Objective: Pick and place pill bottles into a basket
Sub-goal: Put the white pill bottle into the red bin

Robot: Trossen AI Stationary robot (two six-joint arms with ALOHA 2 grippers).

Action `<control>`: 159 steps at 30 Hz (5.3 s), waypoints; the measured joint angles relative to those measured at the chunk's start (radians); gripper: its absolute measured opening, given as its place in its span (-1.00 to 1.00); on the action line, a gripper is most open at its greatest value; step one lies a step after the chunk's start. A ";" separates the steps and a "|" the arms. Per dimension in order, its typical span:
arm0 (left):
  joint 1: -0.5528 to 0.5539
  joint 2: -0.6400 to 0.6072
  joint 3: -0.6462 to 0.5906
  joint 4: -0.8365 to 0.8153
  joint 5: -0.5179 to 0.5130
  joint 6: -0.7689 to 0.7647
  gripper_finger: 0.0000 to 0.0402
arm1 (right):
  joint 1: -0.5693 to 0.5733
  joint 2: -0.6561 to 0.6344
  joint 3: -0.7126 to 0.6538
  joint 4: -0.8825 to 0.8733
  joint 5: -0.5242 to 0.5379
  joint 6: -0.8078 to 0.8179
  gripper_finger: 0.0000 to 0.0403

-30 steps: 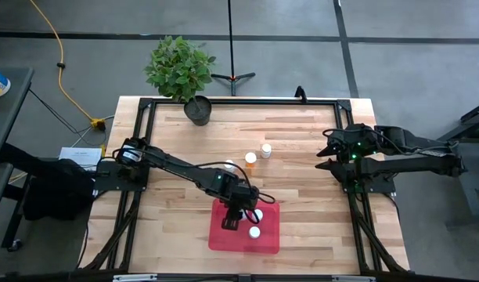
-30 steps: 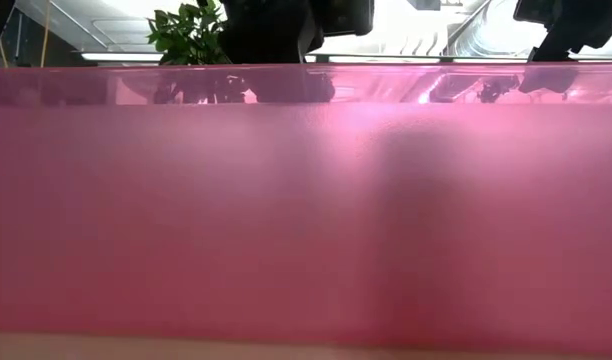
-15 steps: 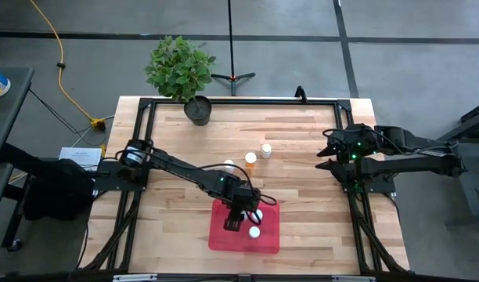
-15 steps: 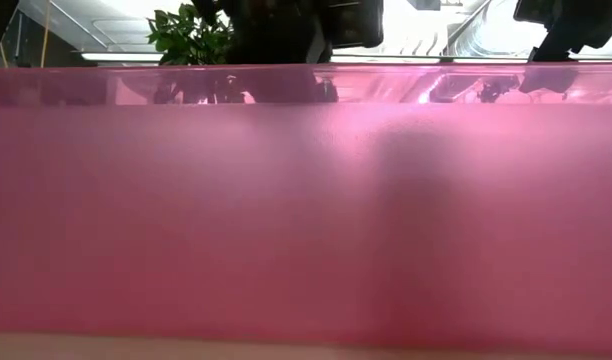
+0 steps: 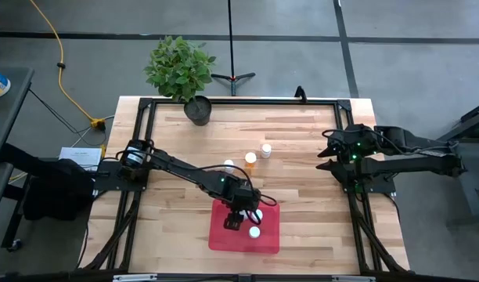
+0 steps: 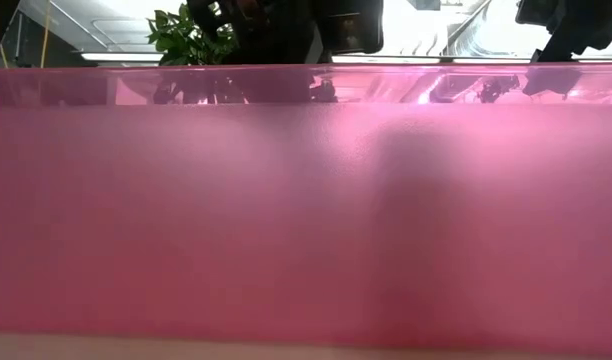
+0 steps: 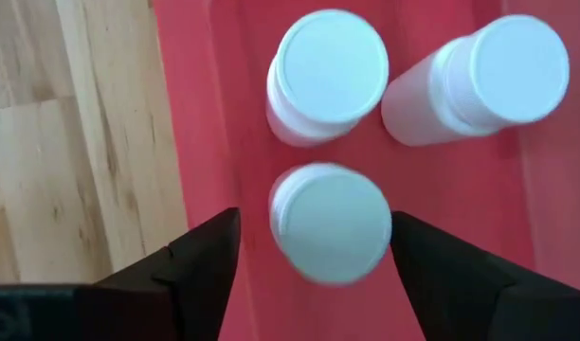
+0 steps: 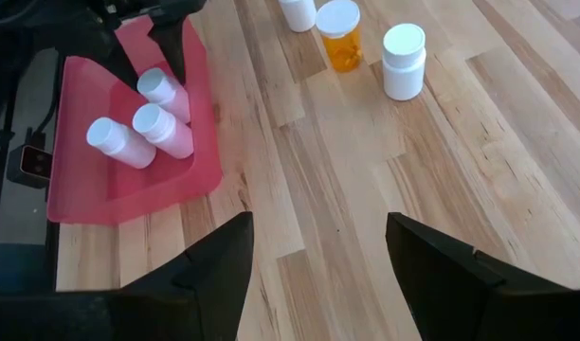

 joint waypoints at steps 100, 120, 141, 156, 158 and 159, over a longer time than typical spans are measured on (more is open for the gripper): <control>0.371 -0.735 -0.419 -0.092 -0.063 -0.033 0.49 | -0.001 0.000 0.000 0.039 0.055 0.117 0.15; 0.403 -0.644 -0.456 -0.160 -0.067 0.134 0.49 | 0.000 0.000 0.000 0.038 0.073 0.157 0.15; 0.537 -0.769 -0.696 0.098 0.175 0.054 0.35 | -0.001 0.000 0.000 0.042 0.095 0.203 0.15; 0.537 -0.838 -0.945 0.520 0.204 -0.071 0.14 | 0.000 0.002 0.000 0.111 0.097 0.240 0.15; 0.537 -0.838 -0.949 0.543 0.200 -0.060 0.15 | 0.000 0.002 0.000 0.111 0.096 0.247 0.15; 0.537 -0.838 -0.949 0.547 0.195 -0.044 0.17 | 0.000 0.002 0.000 0.111 0.097 0.247 0.15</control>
